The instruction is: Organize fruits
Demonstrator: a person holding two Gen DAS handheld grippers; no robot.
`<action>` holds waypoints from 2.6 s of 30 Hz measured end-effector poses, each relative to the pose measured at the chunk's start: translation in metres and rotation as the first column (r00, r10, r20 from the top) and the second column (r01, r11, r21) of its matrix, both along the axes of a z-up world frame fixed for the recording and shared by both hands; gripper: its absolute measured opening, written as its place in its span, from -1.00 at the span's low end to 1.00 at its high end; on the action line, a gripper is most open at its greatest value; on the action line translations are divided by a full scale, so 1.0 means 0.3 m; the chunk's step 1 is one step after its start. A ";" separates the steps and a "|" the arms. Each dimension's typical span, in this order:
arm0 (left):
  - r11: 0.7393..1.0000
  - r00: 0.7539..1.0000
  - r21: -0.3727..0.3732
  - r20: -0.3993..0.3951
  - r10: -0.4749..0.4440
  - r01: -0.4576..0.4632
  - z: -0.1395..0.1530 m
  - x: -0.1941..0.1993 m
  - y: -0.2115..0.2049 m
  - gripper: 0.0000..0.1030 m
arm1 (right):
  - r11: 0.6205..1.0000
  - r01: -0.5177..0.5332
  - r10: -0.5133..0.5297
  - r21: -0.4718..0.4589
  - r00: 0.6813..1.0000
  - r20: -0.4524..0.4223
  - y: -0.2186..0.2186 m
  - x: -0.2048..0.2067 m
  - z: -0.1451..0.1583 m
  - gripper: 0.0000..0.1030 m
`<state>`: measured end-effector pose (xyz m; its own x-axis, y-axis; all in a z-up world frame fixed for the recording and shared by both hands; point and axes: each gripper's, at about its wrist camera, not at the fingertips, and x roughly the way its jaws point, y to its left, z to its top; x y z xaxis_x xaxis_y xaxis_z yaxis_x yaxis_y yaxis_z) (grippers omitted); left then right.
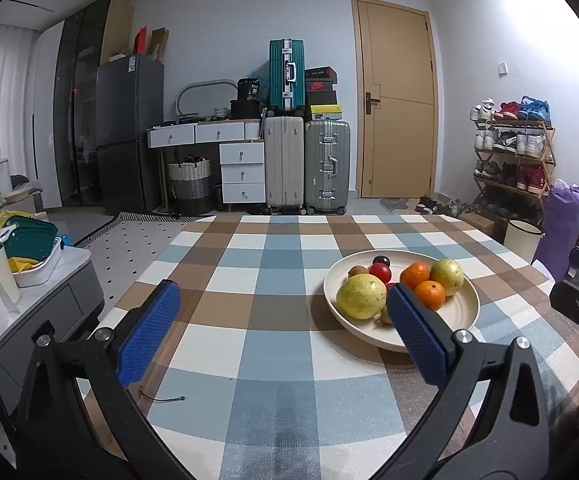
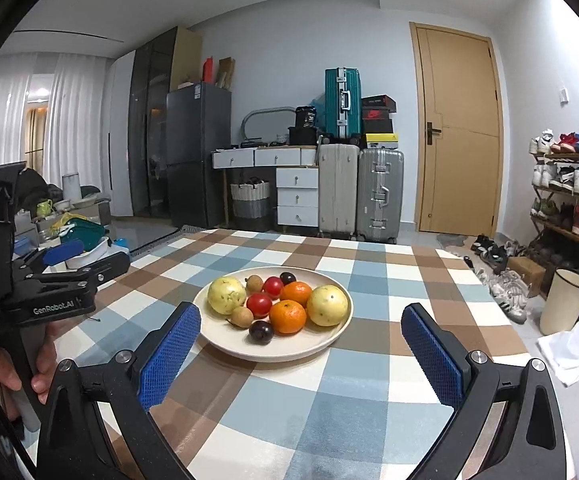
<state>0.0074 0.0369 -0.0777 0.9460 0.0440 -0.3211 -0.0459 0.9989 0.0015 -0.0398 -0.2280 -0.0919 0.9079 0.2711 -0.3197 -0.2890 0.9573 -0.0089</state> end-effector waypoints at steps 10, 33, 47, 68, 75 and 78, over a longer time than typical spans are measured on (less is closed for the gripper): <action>1.000 1.000 -0.002 0.000 0.000 0.000 0.000 -0.001 0.000 1.00 | 1.000 0.004 -0.004 -0.003 1.000 -0.001 0.003 -0.007 -0.006 0.99; 1.000 1.000 -0.002 0.001 0.002 -0.002 -0.002 0.000 0.001 1.00 | 1.000 0.008 -0.008 0.008 1.000 -0.016 -0.008 -0.006 -0.009 0.99; 1.000 1.000 -0.002 0.001 0.002 -0.002 -0.002 -0.003 0.002 1.00 | 1.000 0.010 -0.009 0.010 0.999 -0.032 -0.012 0.001 -0.017 0.99; 1.000 1.000 -0.005 0.004 0.026 -0.026 0.001 -0.006 0.012 1.00 | 1.000 0.010 -0.009 0.011 0.999 -0.032 -0.013 0.000 -0.016 0.99; 1.000 1.000 -0.004 0.005 0.025 -0.025 0.001 -0.006 0.012 1.00 | 1.000 0.010 -0.010 0.010 0.999 -0.034 -0.014 0.002 -0.015 0.99; 1.000 1.000 -0.003 0.004 0.026 -0.026 0.000 -0.007 0.013 1.00 | 1.000 0.012 -0.011 0.012 0.999 -0.032 -0.015 0.001 -0.015 0.99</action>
<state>0.0054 0.0407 -0.0777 0.9458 0.0674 -0.3178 -0.0718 0.9974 -0.0020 -0.0396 -0.2325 -0.0964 0.9003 0.2647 -0.3455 -0.2779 0.9605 0.0118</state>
